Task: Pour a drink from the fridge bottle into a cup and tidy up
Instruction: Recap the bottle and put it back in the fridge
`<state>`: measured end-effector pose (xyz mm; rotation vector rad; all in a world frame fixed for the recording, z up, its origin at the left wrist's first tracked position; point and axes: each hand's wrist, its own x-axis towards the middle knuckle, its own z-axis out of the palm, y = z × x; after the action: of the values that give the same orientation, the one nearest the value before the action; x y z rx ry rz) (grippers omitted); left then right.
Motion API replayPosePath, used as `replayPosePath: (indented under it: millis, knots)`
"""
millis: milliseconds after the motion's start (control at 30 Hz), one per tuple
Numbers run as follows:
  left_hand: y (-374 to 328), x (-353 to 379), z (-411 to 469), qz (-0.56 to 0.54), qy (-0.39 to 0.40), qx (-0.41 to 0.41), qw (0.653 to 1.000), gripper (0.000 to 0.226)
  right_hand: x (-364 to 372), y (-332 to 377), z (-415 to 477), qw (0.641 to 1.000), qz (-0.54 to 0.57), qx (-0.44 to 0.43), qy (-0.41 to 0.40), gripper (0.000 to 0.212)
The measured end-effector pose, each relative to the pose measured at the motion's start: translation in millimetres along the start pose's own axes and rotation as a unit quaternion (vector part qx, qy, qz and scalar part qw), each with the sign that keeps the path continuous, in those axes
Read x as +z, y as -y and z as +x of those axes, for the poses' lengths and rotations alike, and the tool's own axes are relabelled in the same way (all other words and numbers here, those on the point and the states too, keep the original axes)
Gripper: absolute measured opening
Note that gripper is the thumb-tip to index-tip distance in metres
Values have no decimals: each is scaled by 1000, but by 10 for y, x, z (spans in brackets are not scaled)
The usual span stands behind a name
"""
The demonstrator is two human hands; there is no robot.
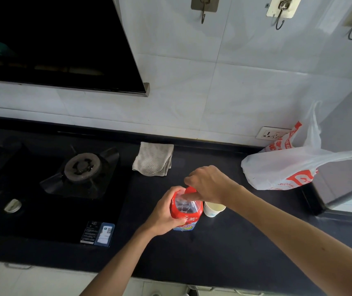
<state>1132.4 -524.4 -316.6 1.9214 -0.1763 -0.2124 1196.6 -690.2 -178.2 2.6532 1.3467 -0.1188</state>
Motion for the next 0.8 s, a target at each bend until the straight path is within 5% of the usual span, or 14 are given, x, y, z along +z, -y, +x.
replayPosePath:
  millis: [133,300,567,800]
  knots:
    - [-29,6,-10,-10,3,2,1000,82,9,-27,30,999,-11,32,24,87]
    - [-22,6,-22,-15,-5,-2,1000,79,-1,-149,-90,996,89,-2,-2,47]
    - [3,10,-8,-23,4,-15,1000,82,14,-71,-160,994,86,-62,-4,36]
    - [33,12,-4,-33,-3,-23,999,82,175,76,-162,995,73,23,-61,36]
